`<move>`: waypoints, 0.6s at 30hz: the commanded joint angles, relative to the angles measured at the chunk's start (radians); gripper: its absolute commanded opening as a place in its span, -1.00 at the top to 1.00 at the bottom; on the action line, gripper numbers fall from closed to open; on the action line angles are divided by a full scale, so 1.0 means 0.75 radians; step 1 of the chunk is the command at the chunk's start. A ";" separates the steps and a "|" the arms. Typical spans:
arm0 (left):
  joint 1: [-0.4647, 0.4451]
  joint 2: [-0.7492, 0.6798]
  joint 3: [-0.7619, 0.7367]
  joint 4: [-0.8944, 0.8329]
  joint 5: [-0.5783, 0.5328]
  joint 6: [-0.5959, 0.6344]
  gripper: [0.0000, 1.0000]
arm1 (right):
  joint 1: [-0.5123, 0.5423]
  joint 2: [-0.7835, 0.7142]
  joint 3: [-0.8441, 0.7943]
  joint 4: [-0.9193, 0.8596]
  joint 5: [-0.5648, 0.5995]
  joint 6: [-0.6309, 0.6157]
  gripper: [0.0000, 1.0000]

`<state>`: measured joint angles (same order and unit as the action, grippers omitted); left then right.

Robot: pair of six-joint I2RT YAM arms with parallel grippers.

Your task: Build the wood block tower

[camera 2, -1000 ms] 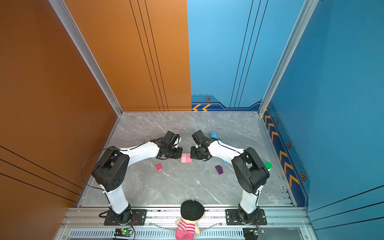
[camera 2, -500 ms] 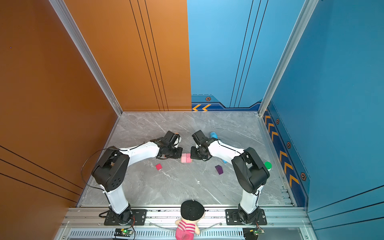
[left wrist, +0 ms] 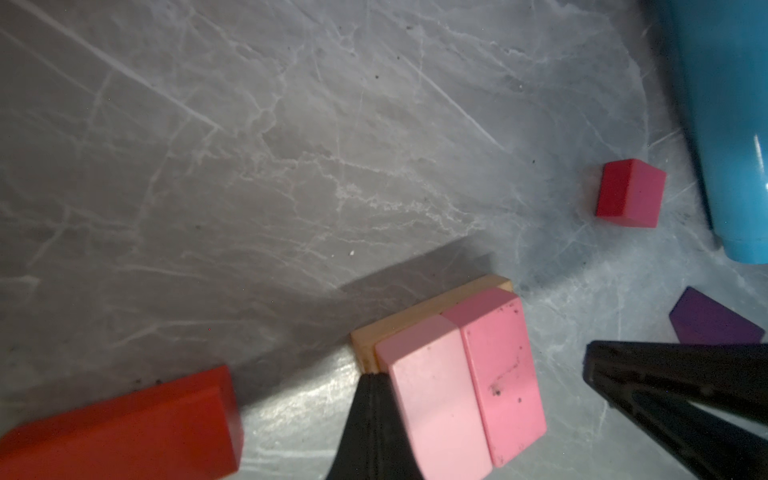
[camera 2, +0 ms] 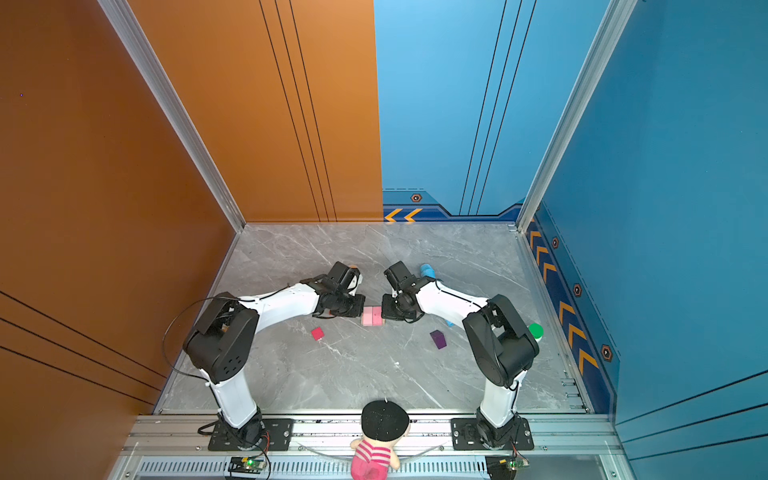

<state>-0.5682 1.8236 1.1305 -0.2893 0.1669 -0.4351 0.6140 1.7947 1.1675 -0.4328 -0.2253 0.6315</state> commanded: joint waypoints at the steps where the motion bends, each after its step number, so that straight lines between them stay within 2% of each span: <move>1: 0.005 -0.018 0.037 -0.032 0.015 0.009 1.00 | 0.008 0.026 -0.019 0.034 -0.013 0.031 1.00; 18: 0.009 -0.058 0.024 -0.038 -0.009 0.011 1.00 | 0.037 0.056 -0.009 0.049 -0.027 0.045 1.00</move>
<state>-0.5682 1.8072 1.1305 -0.2897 0.1658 -0.4351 0.6353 1.8141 1.1652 -0.4061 -0.2367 0.6521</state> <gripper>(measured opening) 0.044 0.047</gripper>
